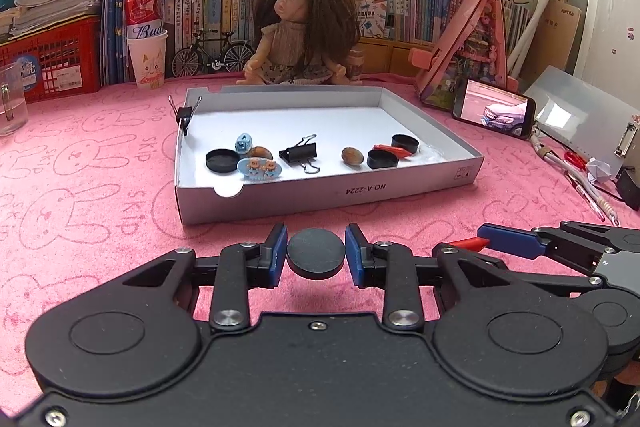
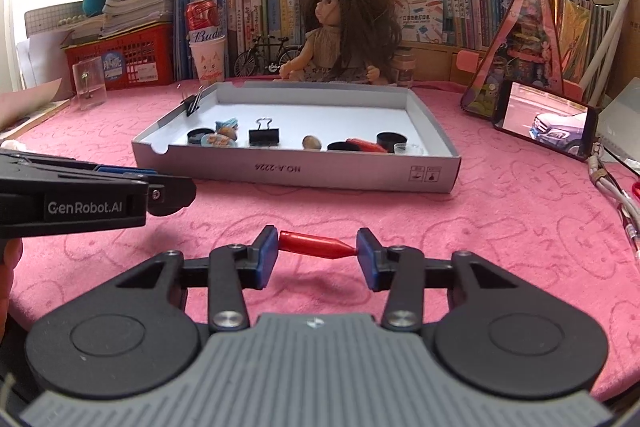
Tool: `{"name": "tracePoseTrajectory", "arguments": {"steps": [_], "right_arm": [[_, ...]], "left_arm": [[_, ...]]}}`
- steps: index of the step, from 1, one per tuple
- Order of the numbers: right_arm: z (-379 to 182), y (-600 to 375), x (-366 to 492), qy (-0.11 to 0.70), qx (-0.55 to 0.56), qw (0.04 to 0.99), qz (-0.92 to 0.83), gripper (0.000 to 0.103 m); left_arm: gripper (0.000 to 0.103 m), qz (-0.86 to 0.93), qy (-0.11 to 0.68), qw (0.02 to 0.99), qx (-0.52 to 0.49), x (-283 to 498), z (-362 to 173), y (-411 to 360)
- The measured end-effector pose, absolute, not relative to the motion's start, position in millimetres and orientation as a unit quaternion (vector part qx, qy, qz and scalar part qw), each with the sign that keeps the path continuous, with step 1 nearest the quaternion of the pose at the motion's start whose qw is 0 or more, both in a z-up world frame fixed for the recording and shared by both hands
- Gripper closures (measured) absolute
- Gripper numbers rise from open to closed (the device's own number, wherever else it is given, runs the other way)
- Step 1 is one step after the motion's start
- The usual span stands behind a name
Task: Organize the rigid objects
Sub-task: 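Grasp a red crayon with the right gripper while the left holds the disc, then carry the disc in the left gripper over the tray while the right carries the crayon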
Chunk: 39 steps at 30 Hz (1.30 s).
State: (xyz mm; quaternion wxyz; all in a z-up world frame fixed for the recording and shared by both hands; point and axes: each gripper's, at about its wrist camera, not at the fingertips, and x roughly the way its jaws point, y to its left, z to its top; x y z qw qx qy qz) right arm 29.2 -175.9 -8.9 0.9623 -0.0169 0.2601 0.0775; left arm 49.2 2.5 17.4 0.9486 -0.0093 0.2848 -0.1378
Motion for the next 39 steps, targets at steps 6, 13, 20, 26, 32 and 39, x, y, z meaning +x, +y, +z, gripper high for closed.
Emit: {"name": "tracePoseTrajectory", "arguments": {"steps": [6, 13, 20, 26, 32, 39], "right_arm": [[-0.3, -185.3, 39.2, 0.247, -0.008, 0.967, 0.067, 0.055], [6.7, -193.6, 53.2, 0.239, 0.004, 0.969, 0.059, 0.055], [12.0, -199.4, 69.9, 0.234, 0.013, 0.971, 0.052, 0.055], [12.4, -200.7, 84.0, 0.235, 0.015, 0.971, 0.048, 0.055], [11.5, -198.1, 94.6, 0.236, 0.013, 0.971, 0.047, 0.055], [9.9, -196.3, 108.2, 0.24, 0.016, 0.97, 0.045, 0.055]], "left_arm": [[0.073, -0.133, 0.276, 0.952, -0.017, 60.7, 25.1, 0.7], [0.074, -0.129, 0.265, 0.955, -0.024, 76.5, 33.9, -2.1], [0.074, -0.125, 0.259, 0.957, -0.031, 96.9, 37.7, -5.6], [0.073, -0.117, 0.261, 0.958, -0.031, 112.8, 34.5, -8.4], [0.074, -0.109, 0.266, 0.957, -0.032, 123.4, 29.2, -8.1], [0.074, -0.1, 0.269, 0.957, -0.038, 132.9, 24.5, -7.0]]}}
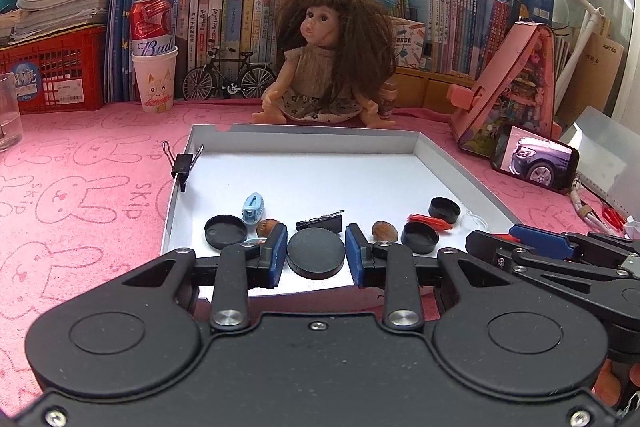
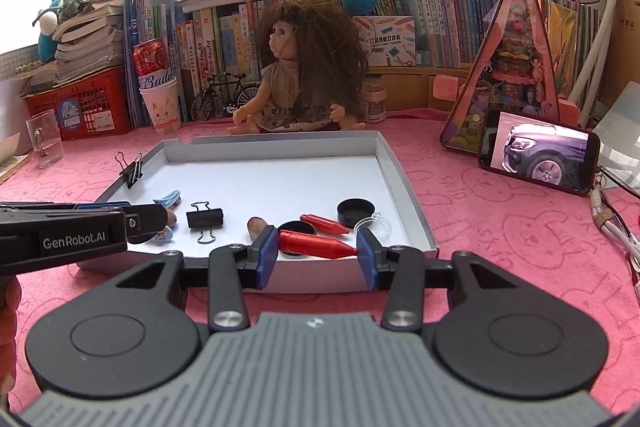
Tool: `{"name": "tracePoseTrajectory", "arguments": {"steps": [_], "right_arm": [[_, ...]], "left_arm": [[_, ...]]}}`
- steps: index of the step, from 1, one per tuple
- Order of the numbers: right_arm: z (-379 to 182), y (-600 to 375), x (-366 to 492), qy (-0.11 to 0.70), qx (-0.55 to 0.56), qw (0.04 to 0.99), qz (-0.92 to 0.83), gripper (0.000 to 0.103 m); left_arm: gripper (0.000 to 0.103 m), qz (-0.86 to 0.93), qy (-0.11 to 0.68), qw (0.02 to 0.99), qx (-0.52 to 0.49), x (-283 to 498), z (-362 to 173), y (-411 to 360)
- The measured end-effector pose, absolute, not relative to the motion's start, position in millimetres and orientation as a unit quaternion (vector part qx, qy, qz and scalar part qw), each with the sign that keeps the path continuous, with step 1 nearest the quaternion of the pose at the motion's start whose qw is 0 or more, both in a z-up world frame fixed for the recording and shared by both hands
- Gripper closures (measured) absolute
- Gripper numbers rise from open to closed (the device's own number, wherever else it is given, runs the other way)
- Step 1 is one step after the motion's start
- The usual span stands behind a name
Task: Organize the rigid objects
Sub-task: 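Carry the disc in the left gripper over the tray while the right carries the crayon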
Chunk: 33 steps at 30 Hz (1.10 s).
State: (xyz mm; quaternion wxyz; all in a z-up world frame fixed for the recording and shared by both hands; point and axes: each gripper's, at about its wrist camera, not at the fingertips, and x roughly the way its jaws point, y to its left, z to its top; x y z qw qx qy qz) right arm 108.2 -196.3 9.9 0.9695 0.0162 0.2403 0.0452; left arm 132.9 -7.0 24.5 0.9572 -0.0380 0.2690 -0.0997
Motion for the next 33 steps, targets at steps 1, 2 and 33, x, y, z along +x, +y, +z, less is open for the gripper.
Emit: {"name": "tracePoseTrajectory", "arguments": {"steps": [1, 2, 33], "right_arm": [[9.4, -196.0, 110.6, 0.242, 0.017, 0.969, 0.045, 0.055], [9.0, -195.8, 112.3, 0.243, 0.018, 0.969, 0.045, 0.055], [10.5, -205.5, 169.6, 0.226, 0.04, 0.97, 0.082, 0.055]], "left_arm": [[0.074, -0.098, 0.269, 0.957, -0.039, 133.5, 23.9, -7.1], [0.074, -0.097, 0.27, 0.957, -0.04, 134.9, 23.2, -7.5], [0.074, -0.086, 0.275, 0.955, -0.064, 199.5, 22.7, 3.7]]}}
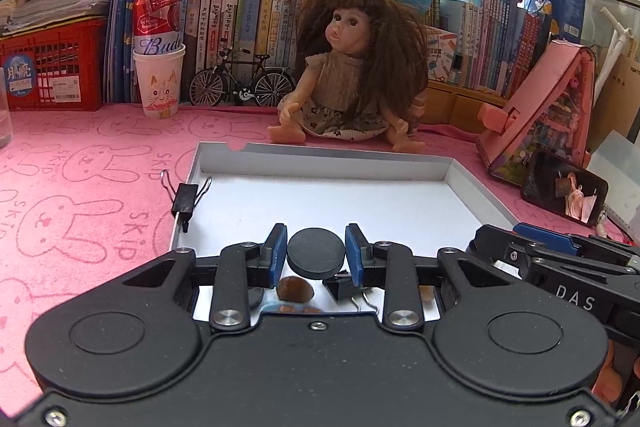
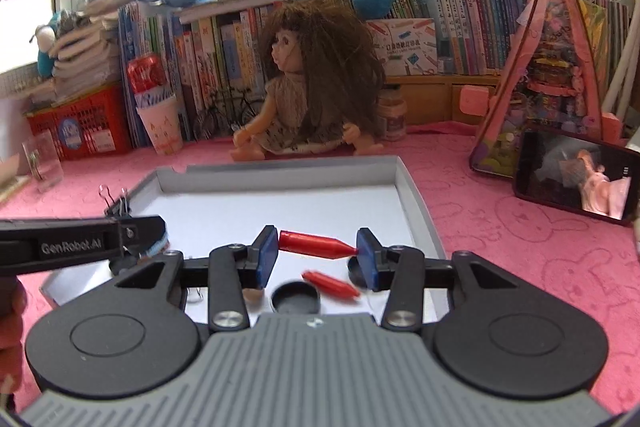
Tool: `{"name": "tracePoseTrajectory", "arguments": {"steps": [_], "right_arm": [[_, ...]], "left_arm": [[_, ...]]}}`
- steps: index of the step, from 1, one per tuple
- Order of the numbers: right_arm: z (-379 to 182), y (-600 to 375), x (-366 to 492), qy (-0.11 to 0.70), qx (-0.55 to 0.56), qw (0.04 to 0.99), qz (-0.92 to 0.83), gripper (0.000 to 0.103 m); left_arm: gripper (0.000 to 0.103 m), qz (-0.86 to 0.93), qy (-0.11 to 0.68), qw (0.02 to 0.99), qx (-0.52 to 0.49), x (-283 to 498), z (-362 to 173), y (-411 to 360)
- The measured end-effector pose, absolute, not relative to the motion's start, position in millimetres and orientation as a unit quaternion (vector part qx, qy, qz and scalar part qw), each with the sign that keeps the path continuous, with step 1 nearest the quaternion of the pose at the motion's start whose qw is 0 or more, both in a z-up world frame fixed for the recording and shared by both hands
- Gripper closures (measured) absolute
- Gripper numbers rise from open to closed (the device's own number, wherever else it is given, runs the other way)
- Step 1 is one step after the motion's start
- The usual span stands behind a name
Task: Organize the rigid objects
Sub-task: 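Carry the disc in the left gripper over the tray while the right carries the crayon, then open the left gripper to drop the disc while the right releases the crayon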
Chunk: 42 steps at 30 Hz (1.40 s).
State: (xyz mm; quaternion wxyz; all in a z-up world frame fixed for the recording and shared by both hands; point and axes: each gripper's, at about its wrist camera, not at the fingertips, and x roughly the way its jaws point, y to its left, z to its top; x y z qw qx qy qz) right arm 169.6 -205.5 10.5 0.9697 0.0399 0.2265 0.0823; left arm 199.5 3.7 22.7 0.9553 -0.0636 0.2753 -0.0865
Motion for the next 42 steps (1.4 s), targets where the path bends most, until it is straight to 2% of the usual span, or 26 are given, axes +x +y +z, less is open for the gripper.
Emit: {"name": "tracePoseTrajectory", "arguments": {"steps": [7, 19, 42], "right_arm": [[-1.6, -202.1, 191.7, 0.223, 0.032, 0.971, 0.086, 0.055], [-9.8, -195.4, 217.9, 0.271, 0.032, 0.959, 0.072, 0.055], [-11.9, -194.0, 223.6, 0.287, 0.026, 0.956, 0.058, 0.055]], "left_arm": [[0.074, -0.089, 0.267, 0.957, -0.065, 218.3, 14.4, -5.9], [0.073, -0.082, 0.272, 0.957, -0.052, 234.1, 1.4, -14.3], [0.073, -0.073, 0.281, 0.957, -0.027, 238.6, 1.9, -20.8]]}}
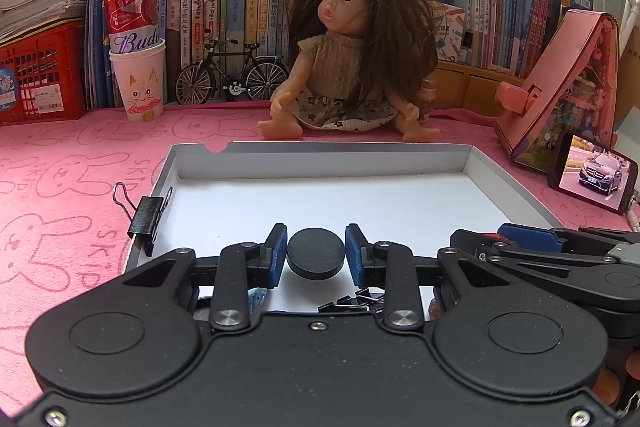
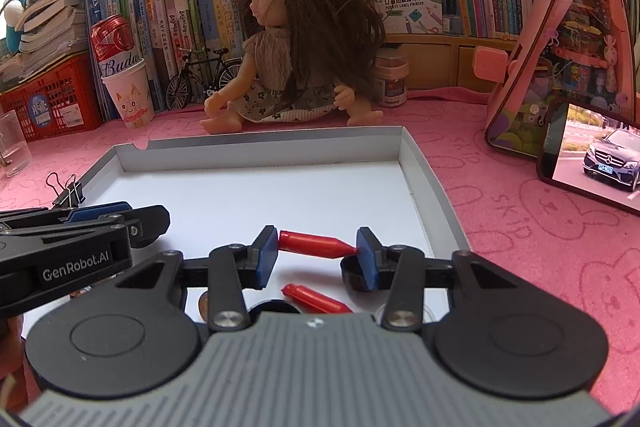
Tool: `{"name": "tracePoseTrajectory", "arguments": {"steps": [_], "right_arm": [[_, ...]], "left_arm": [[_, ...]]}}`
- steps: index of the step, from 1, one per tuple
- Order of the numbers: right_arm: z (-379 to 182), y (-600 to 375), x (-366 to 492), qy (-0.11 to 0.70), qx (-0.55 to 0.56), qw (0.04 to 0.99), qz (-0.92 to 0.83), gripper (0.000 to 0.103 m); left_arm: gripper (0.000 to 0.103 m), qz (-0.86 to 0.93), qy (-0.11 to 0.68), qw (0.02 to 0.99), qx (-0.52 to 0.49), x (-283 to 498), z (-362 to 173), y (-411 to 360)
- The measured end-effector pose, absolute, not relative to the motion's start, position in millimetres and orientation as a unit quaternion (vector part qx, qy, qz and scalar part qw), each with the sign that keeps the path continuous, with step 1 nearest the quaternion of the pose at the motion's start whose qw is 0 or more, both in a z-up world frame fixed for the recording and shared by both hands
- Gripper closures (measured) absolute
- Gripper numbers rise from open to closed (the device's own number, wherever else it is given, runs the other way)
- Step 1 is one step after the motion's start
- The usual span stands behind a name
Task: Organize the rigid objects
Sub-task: 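Open the left gripper to drop the disc while the right releases the crayon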
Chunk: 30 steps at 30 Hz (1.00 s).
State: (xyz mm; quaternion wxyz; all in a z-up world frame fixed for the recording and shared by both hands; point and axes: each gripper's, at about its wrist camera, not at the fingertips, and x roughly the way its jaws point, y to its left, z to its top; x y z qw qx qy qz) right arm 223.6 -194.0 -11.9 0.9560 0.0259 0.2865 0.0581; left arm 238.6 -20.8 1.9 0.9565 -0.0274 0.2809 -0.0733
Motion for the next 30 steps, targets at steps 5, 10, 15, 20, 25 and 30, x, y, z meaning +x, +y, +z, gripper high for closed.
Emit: {"name": "tracePoseTrajectory", "arguments": {"steps": [5, 10, 15, 20, 25, 30], "right_arm": [[-12.0, -193.8, 223.5, 0.286, 0.026, 0.956, 0.058, 0.055], [-12.1, -193.9, 223.7, 0.286, 0.026, 0.956, 0.058, 0.055], [-12.1, -193.8, 223.7, 0.286, 0.026, 0.956, 0.058, 0.053], [-12.1, -193.8, 223.7, 0.286, 0.026, 0.956, 0.058, 0.051], [-12.4, -195.6, 222.7, 0.288, 0.027, 0.956, 0.055, 0.04], [-11.5, -193.9, 218.8, 0.288, 0.017, 0.956, 0.051, 0.038]], "left_arm": [[0.073, -0.073, 0.282, 0.956, -0.025, 238.1, 1.2, -21.5], [0.073, -0.073, 0.282, 0.956, -0.025, 238.1, 1.2, -21.7], [0.073, -0.073, 0.282, 0.956, -0.025, 238.2, 1.2, -22.0], [0.073, -0.073, 0.281, 0.957, -0.023, 237.5, 0.9, -22.7], [0.07, -0.074, 0.281, 0.957, -0.019, 235.8, 1.0, -23.8], [0.063, -0.075, 0.281, 0.957, -0.016, 233.0, 1.4, -25.1]]}}
